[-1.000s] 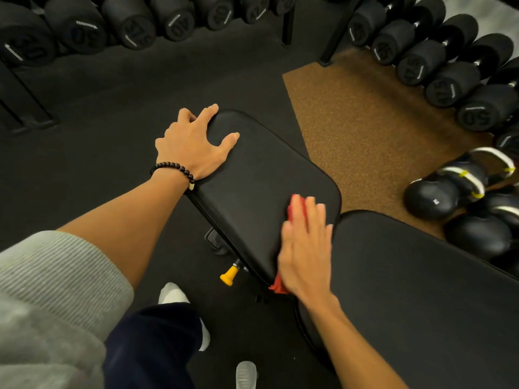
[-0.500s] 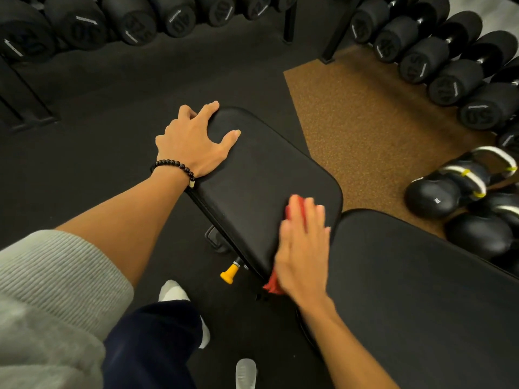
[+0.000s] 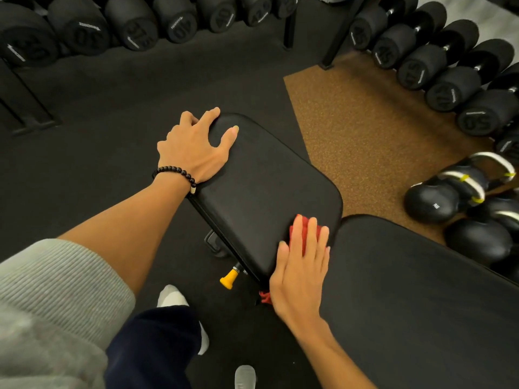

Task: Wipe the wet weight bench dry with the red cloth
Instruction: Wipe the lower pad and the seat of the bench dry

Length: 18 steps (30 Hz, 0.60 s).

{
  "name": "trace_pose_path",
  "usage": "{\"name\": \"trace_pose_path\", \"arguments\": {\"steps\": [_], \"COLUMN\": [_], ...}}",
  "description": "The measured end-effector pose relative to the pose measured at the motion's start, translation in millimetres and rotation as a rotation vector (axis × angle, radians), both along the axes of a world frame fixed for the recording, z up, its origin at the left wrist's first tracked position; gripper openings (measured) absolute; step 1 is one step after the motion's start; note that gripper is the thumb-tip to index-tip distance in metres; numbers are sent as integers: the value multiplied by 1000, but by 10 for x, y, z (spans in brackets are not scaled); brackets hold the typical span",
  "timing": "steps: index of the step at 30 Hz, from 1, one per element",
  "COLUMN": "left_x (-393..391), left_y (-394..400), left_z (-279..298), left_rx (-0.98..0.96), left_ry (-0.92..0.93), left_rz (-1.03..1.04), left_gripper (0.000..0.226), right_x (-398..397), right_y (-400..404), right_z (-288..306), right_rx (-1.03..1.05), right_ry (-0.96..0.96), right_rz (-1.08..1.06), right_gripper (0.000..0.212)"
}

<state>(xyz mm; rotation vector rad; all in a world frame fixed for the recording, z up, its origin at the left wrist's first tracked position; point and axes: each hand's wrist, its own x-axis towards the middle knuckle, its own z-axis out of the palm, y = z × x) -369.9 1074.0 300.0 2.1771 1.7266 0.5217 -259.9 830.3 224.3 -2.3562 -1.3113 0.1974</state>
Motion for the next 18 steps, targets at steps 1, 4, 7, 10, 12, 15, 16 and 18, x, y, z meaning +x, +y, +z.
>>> {"name": "trace_pose_path", "arguments": {"steps": [1,4,7,10,12,15,16,18], "left_x": [-2,-6,-6,-8,-18,-46,-46,-41], "left_y": [-3,-2,-1,4,4,-1,-5,-14], "left_z": [3,9,16,18,9,3,5,15], "left_rx": [-1,-11,-12,-18,-20,-26,-28,-30], "left_ry": [-3,-16,-37,-82,-124,-181,-201,-219], "left_rz": [2,1,1,8,21,44,51,56], "left_gripper": [65,64,64,63,61,59,59,60], "right_x": [79,478,623,191,-109,37,246,639], "right_y": [129,733,1341,1466,1151,587,537,681], "right_z": [17,102,206,301,340,307,253,168], "right_rx": [3,43,43,79,106,92,107,99], "right_ry": [-42,-83,-11,-106,-173,-188,-179,-123], "right_rz": [41,76,-94,12,365,738,725,512], "right_gripper": [59,55,54,55,54,52,51,50]}}
